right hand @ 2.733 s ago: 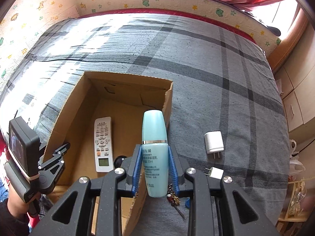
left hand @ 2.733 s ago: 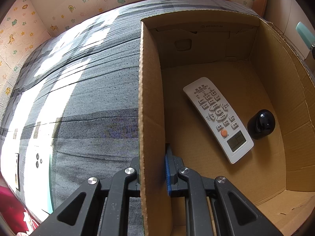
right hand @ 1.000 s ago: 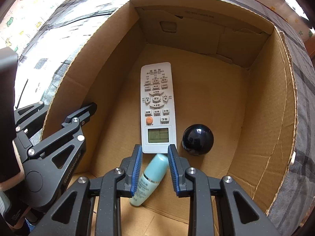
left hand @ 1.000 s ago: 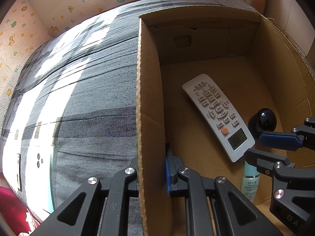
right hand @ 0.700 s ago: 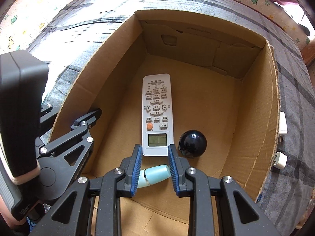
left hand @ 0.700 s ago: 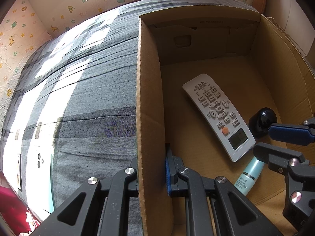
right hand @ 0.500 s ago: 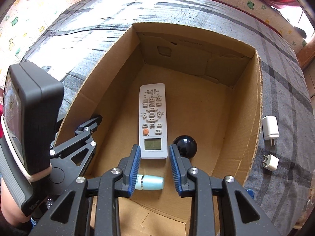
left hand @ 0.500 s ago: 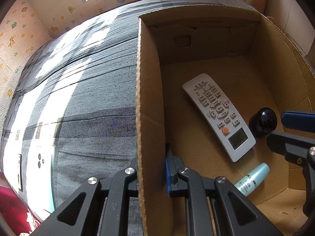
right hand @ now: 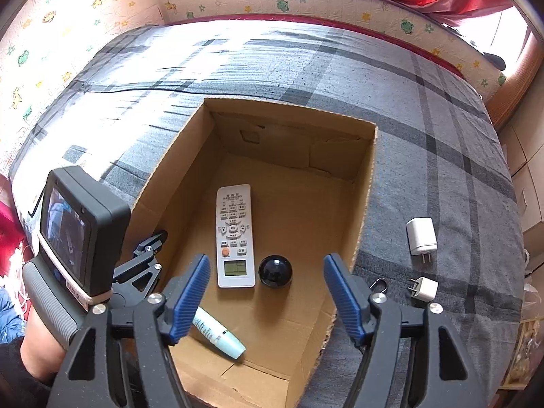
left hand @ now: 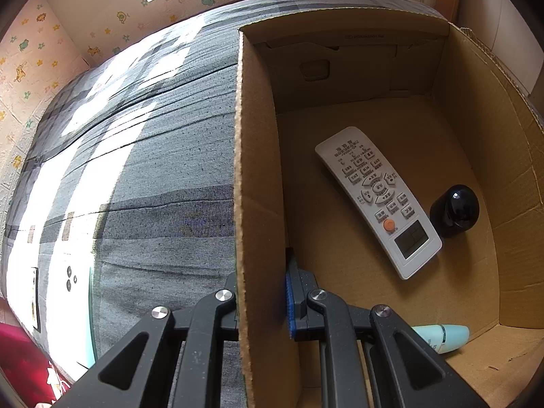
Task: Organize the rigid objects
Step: 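Open the right gripper to release the bottle in the box, then move the right gripper back over the small white charger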
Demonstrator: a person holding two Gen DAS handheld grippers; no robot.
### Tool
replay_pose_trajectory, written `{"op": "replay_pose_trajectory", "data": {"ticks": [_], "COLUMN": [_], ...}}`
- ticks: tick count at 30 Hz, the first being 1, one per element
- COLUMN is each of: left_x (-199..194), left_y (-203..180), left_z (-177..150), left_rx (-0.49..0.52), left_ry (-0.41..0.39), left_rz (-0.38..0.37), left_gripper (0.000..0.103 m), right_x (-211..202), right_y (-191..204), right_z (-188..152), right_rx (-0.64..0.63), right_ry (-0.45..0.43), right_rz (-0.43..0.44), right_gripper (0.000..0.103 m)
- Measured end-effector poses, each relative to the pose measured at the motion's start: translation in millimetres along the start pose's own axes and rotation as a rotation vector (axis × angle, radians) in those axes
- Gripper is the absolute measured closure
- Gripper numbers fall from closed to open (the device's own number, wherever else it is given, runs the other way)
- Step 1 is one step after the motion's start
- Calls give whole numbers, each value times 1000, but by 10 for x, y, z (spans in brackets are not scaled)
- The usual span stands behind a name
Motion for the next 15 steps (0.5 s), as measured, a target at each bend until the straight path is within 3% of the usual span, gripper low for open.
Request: {"op": "replay_pose_trajectory", "data": {"ticks": [8,15], "left_x": [-3,-1], "left_y": [7,13], "left_z": [3,2], "left_rx": [-2,-6], "left_ry": [0,-1], "left_rz": [-2,-6], "left_gripper": [89,89], "right_x": [-242,-353], "right_y": [-385,-753], "right_z": [92,102], "right_rx": [69,124], "right_ry": [-53,-84], "right_rz": [-41,-86], "right_gripper": [7,0]}}
Point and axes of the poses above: each gripper's, at about its wrist camera, not at the fingertips, and x roughly the way its jaws point, y to its left, z to its top, the point moved 5 cm from there along x, roughly the way its jaws point, and after that the axes turned 4 degrees about -z, right-handed, at the moved point
